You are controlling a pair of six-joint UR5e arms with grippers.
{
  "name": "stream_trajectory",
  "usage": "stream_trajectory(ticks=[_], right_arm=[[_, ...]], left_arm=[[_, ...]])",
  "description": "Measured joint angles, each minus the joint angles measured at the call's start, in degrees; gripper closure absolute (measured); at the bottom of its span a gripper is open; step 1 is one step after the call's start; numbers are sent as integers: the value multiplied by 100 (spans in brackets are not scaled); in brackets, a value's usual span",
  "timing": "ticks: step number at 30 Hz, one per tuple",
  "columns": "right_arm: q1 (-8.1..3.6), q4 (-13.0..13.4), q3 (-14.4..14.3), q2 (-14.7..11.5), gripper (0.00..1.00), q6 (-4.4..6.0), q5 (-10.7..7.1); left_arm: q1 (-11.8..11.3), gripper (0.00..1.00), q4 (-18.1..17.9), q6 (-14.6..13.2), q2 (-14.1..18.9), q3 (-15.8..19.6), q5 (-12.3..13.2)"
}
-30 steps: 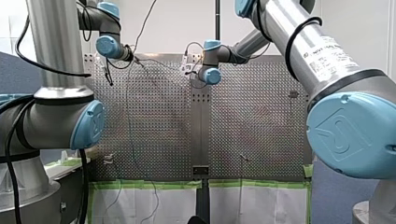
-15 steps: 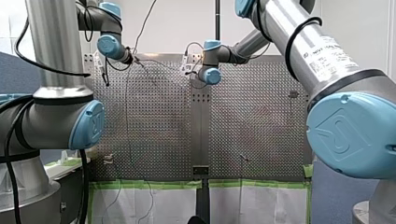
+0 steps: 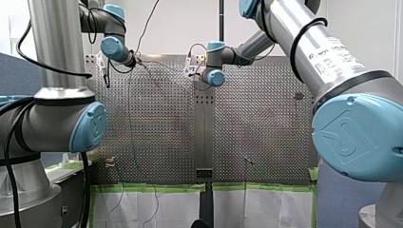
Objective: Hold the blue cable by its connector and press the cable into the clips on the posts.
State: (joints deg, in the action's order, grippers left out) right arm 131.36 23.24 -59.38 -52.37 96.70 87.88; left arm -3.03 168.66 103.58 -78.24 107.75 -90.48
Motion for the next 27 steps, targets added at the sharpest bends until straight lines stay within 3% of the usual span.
stream_trajectory(ticks=[27], right_arm=[[6, -3, 0, 18, 100, 0, 1]], left_arm=[[33, 0, 3, -220, 61, -41, -305]])
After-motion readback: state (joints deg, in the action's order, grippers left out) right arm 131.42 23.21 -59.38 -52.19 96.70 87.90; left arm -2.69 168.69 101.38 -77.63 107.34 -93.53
